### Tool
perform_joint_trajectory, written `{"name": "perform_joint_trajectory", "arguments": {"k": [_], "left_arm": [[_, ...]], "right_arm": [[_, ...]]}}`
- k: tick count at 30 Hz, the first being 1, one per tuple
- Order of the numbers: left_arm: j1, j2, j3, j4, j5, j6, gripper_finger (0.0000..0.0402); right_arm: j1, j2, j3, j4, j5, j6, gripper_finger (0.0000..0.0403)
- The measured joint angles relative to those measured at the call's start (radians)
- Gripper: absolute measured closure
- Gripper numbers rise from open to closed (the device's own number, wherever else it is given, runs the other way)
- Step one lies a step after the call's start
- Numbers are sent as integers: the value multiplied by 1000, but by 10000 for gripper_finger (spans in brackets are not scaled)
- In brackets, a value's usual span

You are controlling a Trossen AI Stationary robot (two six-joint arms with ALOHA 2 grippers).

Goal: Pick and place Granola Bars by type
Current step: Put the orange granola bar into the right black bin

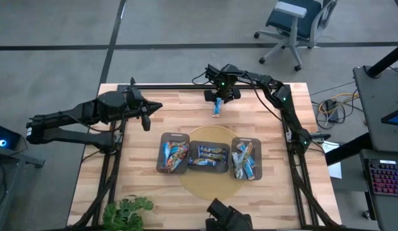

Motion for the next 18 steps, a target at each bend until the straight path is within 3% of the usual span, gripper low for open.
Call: {"name": "perform_joint_trajectory", "arguments": {"k": [9,18], "left_arm": [[0,0,0,0,0,0,402],[0,0,0,0,0,0,402]], "right_arm": [[-1,0,-4,10,0,-4,188],[-1,0,-6,20,0,-15,274]]}}
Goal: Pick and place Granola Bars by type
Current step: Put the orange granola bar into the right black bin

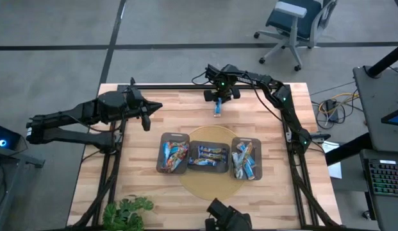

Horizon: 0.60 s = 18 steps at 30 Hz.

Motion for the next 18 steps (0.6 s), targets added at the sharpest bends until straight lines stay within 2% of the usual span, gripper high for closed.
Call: {"name": "perform_joint_trajectory", "arguments": {"k": [8,18], "left_arm": [[0,0,0,0,0,0,402],[0,0,0,0,0,0,402]], "right_arm": [[0,0,0,2,-2,-20,346],[0,0,0,7,-3,-30,359]]}}
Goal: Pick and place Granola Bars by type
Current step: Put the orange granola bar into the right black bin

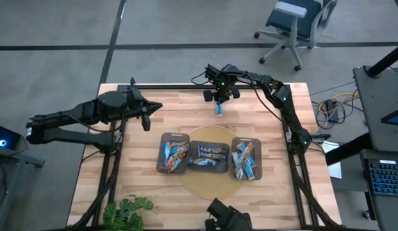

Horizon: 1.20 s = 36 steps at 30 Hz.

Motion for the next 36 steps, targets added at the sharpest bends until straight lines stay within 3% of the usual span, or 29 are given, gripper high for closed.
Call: {"name": "perform_joint_trajectory", "arguments": {"k": [24,36], "left_arm": [[0,0,0,0,0,0,402],[0,0,0,0,0,-1,402]], "right_arm": [[-3,-48,17,-9,-4,-70,360],[8,-163,92,-165,-5,-330,360]]}}
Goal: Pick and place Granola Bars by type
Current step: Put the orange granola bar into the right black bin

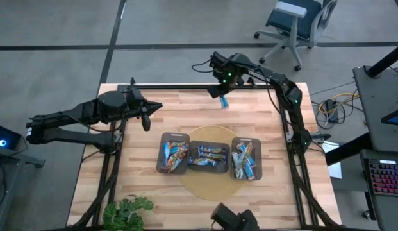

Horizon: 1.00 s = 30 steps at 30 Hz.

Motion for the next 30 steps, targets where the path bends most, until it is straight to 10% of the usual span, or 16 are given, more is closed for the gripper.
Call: {"name": "perform_joint_trajectory", "arguments": {"k": [30], "left_arm": [[0,0,0,0,0,5,402]], "right_arm": [[263,-529,-2,-196,3,-190,360]]}}
